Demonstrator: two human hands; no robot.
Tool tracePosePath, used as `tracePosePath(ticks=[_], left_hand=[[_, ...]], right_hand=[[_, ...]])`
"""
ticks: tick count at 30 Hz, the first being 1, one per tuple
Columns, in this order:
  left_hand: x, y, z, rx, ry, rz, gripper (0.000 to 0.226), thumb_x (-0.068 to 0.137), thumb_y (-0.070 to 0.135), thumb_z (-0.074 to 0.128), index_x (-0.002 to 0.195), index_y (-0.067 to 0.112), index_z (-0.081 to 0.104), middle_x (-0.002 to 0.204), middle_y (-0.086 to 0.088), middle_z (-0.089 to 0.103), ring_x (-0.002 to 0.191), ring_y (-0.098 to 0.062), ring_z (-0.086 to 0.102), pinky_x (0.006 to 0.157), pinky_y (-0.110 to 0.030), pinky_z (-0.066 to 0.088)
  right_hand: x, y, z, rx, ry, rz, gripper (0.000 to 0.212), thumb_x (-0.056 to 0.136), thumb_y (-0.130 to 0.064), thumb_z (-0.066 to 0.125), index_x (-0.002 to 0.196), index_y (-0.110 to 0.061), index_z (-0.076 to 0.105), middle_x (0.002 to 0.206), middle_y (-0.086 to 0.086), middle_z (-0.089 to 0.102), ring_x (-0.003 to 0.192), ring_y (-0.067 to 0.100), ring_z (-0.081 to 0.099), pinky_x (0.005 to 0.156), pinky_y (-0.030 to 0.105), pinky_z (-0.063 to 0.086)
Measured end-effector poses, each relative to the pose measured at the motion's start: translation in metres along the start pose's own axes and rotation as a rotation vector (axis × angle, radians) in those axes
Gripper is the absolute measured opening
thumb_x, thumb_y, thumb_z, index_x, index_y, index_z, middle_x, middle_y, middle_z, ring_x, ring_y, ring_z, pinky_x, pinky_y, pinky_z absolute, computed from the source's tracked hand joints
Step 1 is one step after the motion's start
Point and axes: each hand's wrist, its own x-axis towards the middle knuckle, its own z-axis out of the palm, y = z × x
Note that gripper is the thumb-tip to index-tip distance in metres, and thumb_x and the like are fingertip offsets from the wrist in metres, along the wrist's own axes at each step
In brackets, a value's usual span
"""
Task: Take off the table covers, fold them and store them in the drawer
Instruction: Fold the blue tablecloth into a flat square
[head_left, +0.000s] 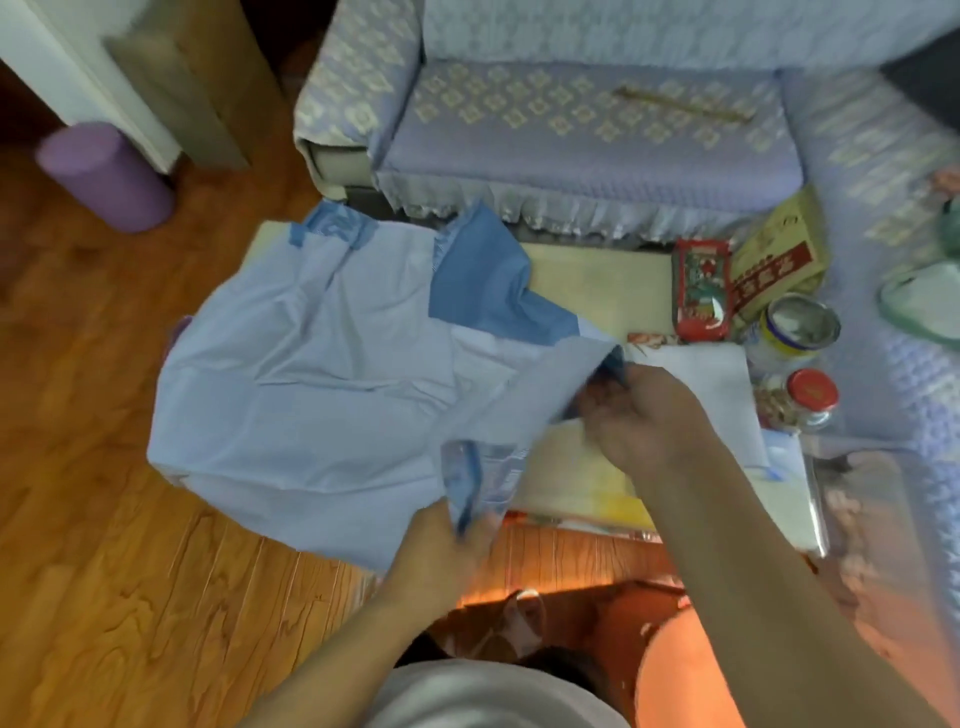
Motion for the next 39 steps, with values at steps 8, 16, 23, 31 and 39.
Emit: tracePosePath(ticks=[8, 16, 23, 31, 39], left_hand=[[-0.006, 0.014, -0.021, 0.453, 0.204, 0.642, 0.066, 0.069, 0.008, 0.068, 0.129, 0.035, 0.066, 0.089, 0.014, 0.068, 0.079, -0.011, 0.066, 0.064, -0.024, 0.055], [-0.009, 0.009, 0.018, 0.501, -0.028, 0.697, 0.060, 0.083, 0.023, 0.057, 0.140, 0.042, 0.055, 0.114, 0.014, 0.070, 0.102, -0.011, 0.064, 0.083, -0.027, 0.054], [0.012, -0.117, 0.002, 0.286, 0.286, 0.096, 0.066, 0.077, -0.009, 0.061, 0.133, 0.025, 0.064, 0.129, -0.001, 0.062, 0.121, -0.027, 0.055, 0.100, -0.036, 0.048], [0.040, -0.188, -0.067, -0.611, 0.610, -0.731, 0.065, 0.095, 0.044, 0.058, 0.151, 0.039, 0.027, 0.151, -0.017, 0.037, 0.129, -0.041, 0.043, 0.107, -0.062, 0.037], [0.077, -0.194, -0.168, -1.743, 0.658, -0.453, 0.039, 0.101, 0.041, 0.056, 0.137, 0.028, 0.061, 0.130, 0.000, 0.068, 0.117, -0.026, 0.063, 0.092, -0.044, 0.055]], right_hand=[[-0.083, 0.025, -0.051, -0.296, -0.319, -0.219, 0.049, 0.093, -0.036, 0.067, 0.134, -0.012, 0.057, 0.126, 0.007, 0.069, 0.117, 0.023, 0.066, 0.098, 0.043, 0.055], [-0.072, 0.069, -0.078, -0.223, 0.280, 0.054, 0.027, 0.103, -0.015, 0.053, 0.125, 0.000, 0.059, 0.098, 0.023, 0.070, 0.081, 0.034, 0.069, 0.057, 0.049, 0.061], [-0.109, 0.055, -0.029, -0.017, 0.193, -0.101, 0.018, 0.104, -0.008, 0.047, 0.114, -0.006, 0.062, 0.107, 0.018, 0.072, 0.099, 0.034, 0.069, 0.086, 0.053, 0.058], [-0.149, 0.032, 0.016, -0.317, 0.045, -0.556, 0.021, 0.105, -0.021, 0.048, 0.113, -0.010, 0.064, 0.095, 0.005, 0.076, 0.078, 0.015, 0.075, 0.070, 0.039, 0.060], [-0.134, -0.007, 0.093, -0.248, -0.089, -0.737, 0.017, 0.108, -0.019, 0.044, 0.104, -0.007, 0.056, 0.108, 0.012, 0.065, 0.095, 0.023, 0.069, 0.087, 0.048, 0.059]])
